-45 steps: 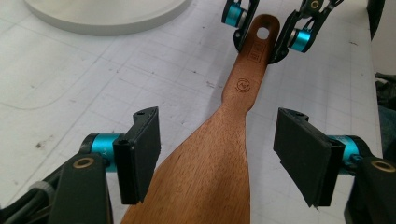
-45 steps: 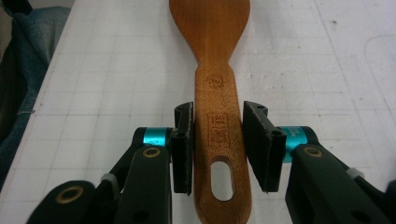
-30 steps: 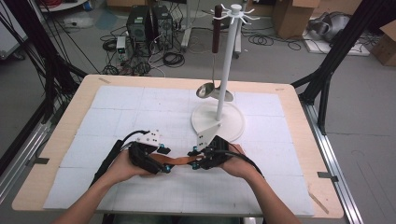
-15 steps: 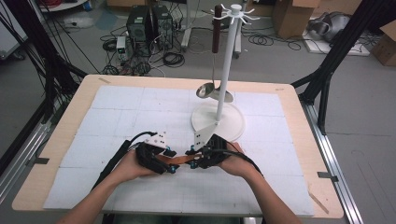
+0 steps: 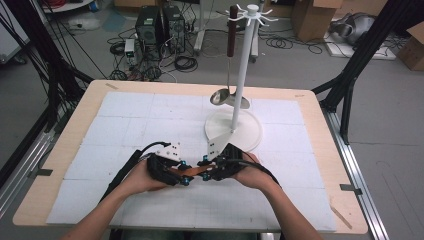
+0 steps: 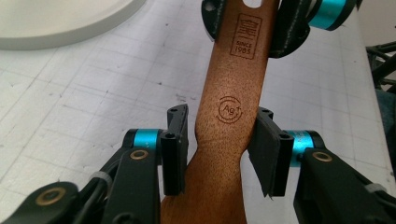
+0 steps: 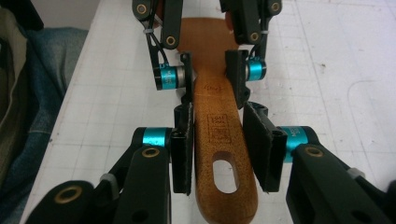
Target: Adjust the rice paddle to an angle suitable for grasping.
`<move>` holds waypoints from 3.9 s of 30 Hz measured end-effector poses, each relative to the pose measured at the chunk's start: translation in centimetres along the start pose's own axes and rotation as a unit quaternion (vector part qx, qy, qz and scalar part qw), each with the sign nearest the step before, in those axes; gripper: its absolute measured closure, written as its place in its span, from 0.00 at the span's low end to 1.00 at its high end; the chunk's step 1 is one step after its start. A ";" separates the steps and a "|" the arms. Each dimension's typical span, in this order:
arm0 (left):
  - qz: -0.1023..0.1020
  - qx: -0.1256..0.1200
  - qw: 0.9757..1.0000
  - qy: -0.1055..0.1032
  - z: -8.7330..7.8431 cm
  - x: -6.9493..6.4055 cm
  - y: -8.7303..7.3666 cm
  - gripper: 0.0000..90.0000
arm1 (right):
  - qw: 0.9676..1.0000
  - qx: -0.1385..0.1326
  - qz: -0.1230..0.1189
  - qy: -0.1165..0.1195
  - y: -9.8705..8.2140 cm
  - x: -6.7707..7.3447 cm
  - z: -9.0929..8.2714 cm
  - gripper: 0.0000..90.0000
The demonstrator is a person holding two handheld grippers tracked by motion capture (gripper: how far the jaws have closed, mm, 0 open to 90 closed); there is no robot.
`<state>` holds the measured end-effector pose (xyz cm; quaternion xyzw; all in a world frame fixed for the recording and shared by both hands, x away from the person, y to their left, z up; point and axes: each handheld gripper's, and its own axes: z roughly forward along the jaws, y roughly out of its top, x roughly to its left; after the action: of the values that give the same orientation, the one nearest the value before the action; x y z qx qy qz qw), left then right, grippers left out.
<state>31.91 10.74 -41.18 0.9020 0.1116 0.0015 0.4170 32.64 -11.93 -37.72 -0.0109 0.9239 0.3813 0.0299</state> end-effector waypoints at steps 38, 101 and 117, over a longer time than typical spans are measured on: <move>-0.017 -0.073 0.997 0.030 -1.7 0.0 1.8 0.72 | 0.988 -0.088 0.125 -0.024 -0.3 -0.5 -2.6 0.56; -0.019 -0.101 0.994 0.019 -3.6 -0.3 2.1 0.84 | 0.974 -0.183 0.134 -0.010 2.5 -0.9 -5.4 0.88; -0.012 -0.098 0.995 0.028 -4.5 -0.2 1.5 0.90 | 0.973 -0.183 0.142 -0.002 1.7 -0.8 -2.0 0.83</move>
<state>31.59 13.11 -37.12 0.8552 0.1332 0.0330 0.4998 33.23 -12.17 -35.05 0.1161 0.8305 0.5442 -0.0248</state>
